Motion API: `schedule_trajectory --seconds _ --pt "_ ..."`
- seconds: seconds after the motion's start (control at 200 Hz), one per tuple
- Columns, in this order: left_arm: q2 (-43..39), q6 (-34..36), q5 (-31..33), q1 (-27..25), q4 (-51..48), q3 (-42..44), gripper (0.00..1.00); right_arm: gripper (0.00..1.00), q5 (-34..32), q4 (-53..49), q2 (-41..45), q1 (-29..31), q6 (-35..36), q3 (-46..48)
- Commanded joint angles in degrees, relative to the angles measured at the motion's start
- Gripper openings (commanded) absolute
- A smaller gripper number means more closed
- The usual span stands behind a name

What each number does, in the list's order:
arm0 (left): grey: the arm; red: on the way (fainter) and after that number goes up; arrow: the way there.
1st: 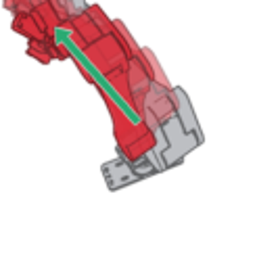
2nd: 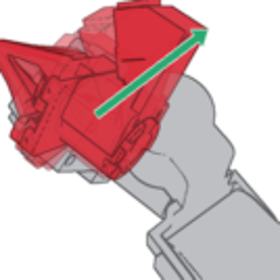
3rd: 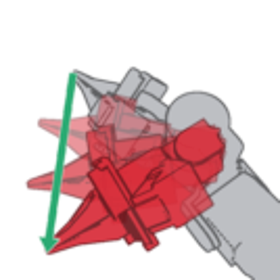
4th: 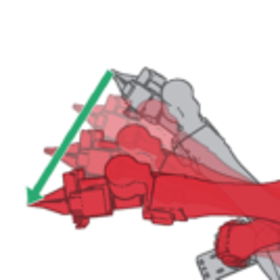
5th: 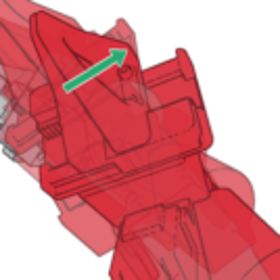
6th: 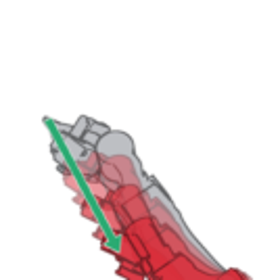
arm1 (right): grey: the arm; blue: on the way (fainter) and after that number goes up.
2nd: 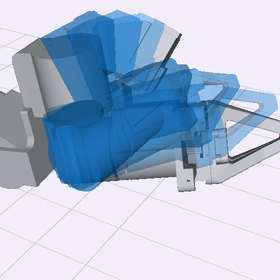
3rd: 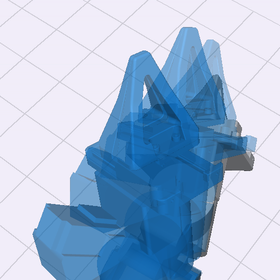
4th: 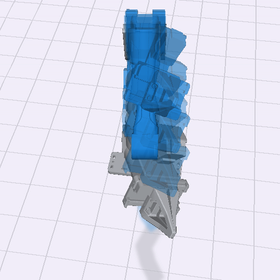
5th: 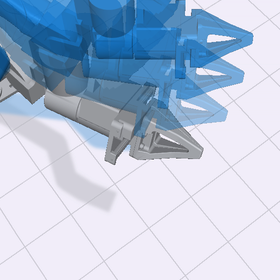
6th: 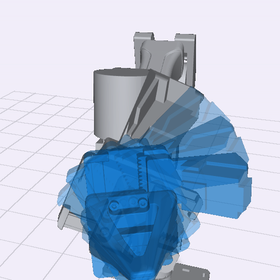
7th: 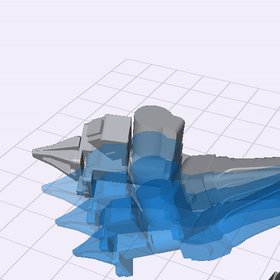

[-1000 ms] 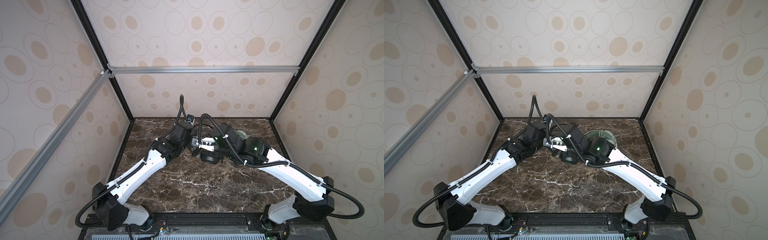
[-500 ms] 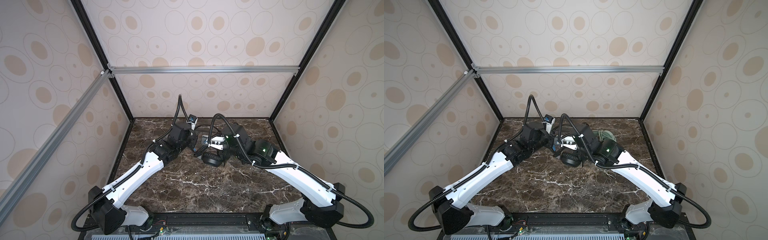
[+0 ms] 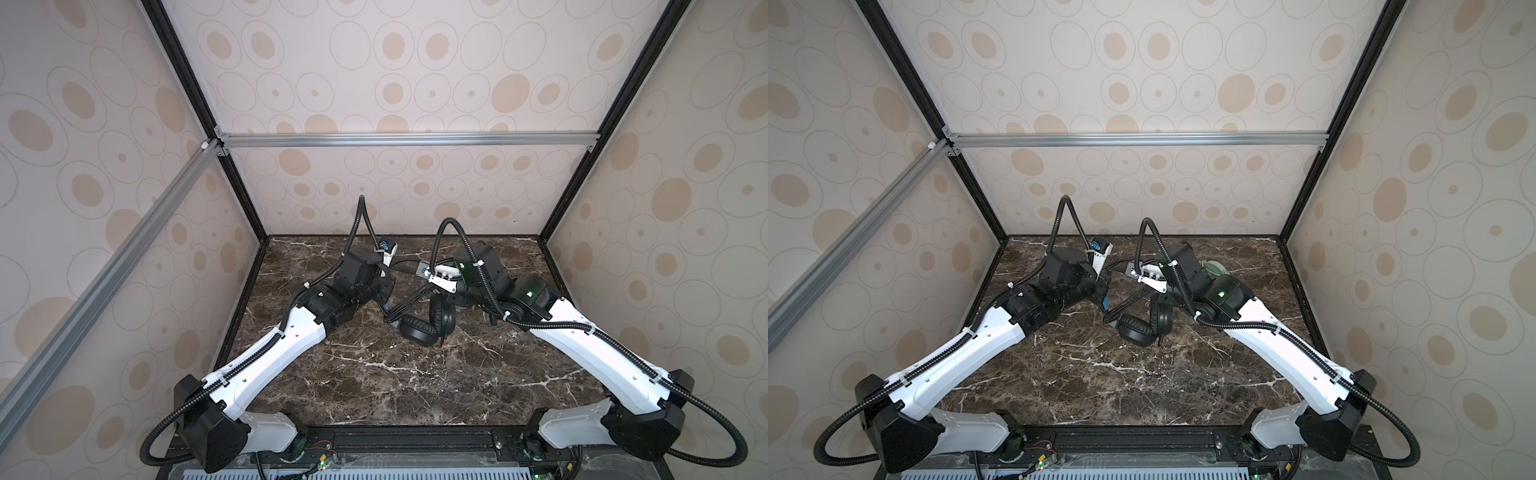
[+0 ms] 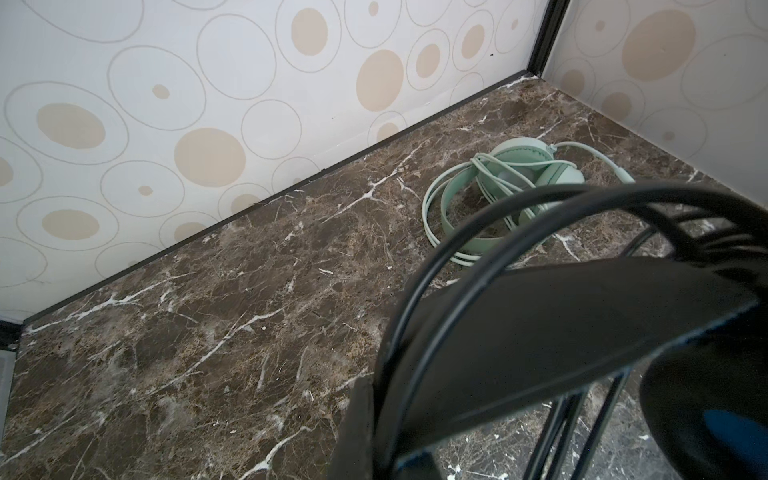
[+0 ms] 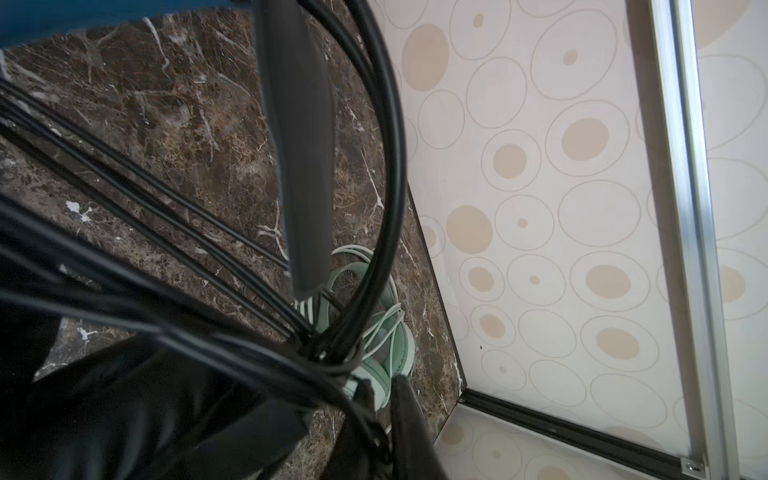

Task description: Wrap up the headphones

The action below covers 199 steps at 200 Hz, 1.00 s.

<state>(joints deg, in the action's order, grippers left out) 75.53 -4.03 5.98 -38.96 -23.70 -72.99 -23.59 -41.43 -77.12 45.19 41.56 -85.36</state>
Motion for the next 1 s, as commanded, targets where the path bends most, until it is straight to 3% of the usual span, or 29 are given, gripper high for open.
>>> schedule_trajectory --seconds 0.0,0.505,0.99 --pt "-0.9 1.7 -1.7 0.1 -1.5 -0.4 0.0 0.1 -1.6 1.6 1.5 -0.9 -2.5 1.3" --pt "-1.0 1.2 -1.8 0.0 -2.2 -1.8 0.0 0.03 1.0 2.5 3.2 -3.8 -7.7 7.4" --pt "-0.9 0.7 -3.0 0.1 -2.1 -1.8 0.0 0.07 5.9 2.4 1.8 -5.3 -13.4 9.0"
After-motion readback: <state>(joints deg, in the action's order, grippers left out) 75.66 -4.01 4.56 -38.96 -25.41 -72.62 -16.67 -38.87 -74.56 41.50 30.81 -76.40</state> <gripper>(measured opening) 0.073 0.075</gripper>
